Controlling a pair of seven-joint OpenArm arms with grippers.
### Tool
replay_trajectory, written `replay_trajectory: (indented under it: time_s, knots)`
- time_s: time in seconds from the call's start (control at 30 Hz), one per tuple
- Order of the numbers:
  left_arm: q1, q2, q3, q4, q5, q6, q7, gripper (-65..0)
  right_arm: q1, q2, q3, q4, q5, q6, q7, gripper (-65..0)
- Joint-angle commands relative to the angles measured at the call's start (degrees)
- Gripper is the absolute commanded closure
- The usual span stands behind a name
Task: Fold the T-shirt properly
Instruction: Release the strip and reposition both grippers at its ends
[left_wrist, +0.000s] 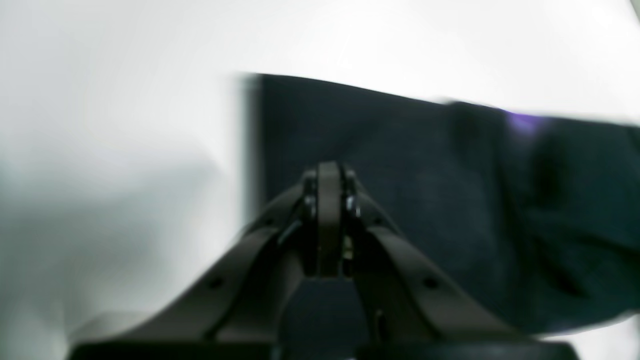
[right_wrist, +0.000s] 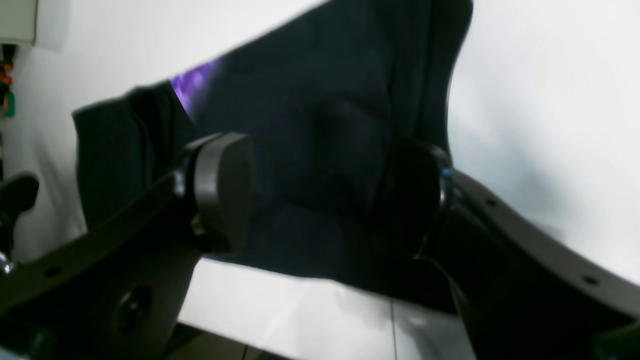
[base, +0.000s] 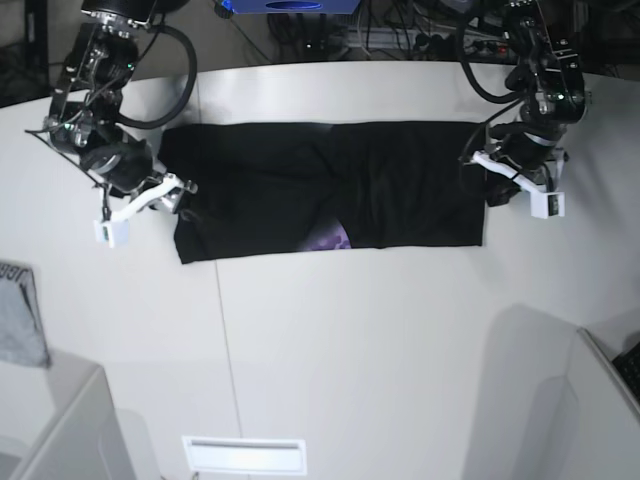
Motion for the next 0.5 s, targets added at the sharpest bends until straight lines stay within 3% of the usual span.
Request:
replay_trajectory:
  time_s: [0.0,0.1,0.27,0.47]
  knots:
    - [0.5,-1.9,-2.1,0.0,-0.7,-1.4,-1.0,0.0,1.9,0.6,0.2,-0.7,0.6,0.2,0.4,-41.7]
    - [0.9,-3.9,-7.2,-3.8,-0.7,-5.2,-1.2,0.0,4.9,2.9,-0.3,-6.9,0.6,0.2,0.1,-41.7]
    - [0.8,-5.9,-13.6,-11.7,-0.6,-10.7,-1.3,0.0,6.7,3.4,0.0,-15.5,0.6,0.2,0.1,-41.7]
    - [0.4,-6.0,-13.6,-15.4,-0.5,-11.0,-1.4,0.0,7.8,4.3,-0.4,-21.7,0.6,0.2,0.6,-41.7]
